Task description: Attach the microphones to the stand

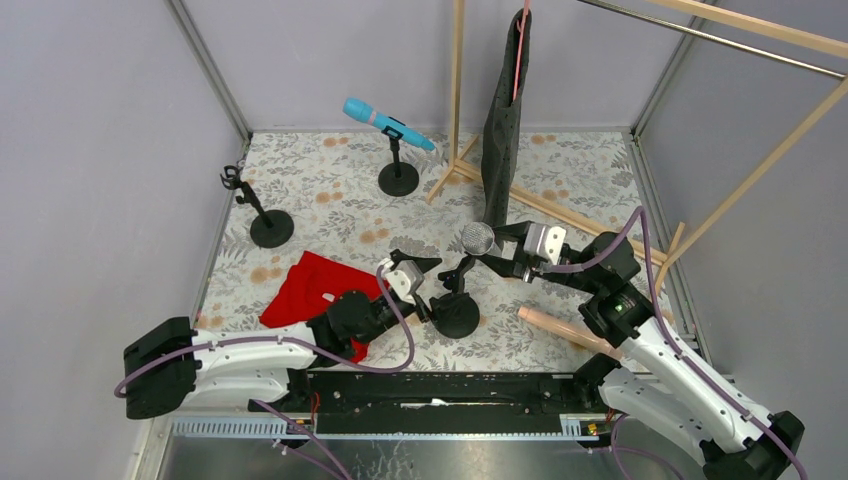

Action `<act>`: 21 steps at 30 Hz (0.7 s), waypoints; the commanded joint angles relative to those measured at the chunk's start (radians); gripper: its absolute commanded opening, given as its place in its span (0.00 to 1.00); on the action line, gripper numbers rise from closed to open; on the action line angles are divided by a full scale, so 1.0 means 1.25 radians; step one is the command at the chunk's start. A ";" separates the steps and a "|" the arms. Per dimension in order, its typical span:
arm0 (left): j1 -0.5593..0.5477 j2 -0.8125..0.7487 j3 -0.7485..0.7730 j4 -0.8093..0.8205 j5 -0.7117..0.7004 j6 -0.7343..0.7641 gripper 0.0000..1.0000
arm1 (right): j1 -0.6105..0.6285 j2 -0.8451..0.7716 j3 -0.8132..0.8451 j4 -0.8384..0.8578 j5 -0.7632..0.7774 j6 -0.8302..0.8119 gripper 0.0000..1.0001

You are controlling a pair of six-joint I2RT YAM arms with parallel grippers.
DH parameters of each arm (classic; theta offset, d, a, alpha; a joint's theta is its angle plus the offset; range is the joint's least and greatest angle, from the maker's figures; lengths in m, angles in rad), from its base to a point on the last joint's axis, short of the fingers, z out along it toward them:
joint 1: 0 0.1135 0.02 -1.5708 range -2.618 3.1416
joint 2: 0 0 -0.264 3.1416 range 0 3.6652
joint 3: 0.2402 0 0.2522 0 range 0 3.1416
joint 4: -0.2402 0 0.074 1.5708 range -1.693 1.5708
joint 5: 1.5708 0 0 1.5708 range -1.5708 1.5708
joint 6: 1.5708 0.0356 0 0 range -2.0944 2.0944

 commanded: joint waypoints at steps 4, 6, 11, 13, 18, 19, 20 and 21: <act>-0.003 0.031 0.018 0.062 -0.001 -0.021 0.82 | -0.002 -0.020 -0.004 0.035 -0.046 -0.002 0.00; -0.003 0.033 0.019 0.063 -0.001 -0.020 0.77 | -0.004 -0.020 -0.005 0.034 -0.046 -0.003 0.00; -0.002 0.037 0.021 0.063 0.000 -0.018 0.69 | -0.002 -0.018 -0.006 0.032 -0.044 -0.008 0.00; -0.003 0.036 0.023 0.063 0.002 -0.017 0.65 | -0.002 -0.020 -0.009 0.031 -0.043 -0.009 0.00; -0.003 0.037 0.022 0.063 0.004 -0.015 0.57 | -0.003 -0.025 -0.014 0.031 -0.042 -0.010 0.00; -0.003 0.037 0.022 0.062 0.005 -0.013 0.55 | -0.003 -0.026 -0.015 0.031 -0.041 -0.010 0.00; -0.003 0.036 0.021 0.061 0.005 -0.013 0.54 | -0.003 -0.026 -0.014 0.031 -0.039 -0.010 0.00; -0.002 0.035 0.021 0.061 0.005 -0.013 0.51 | -0.004 -0.027 -0.016 0.030 -0.038 -0.010 0.00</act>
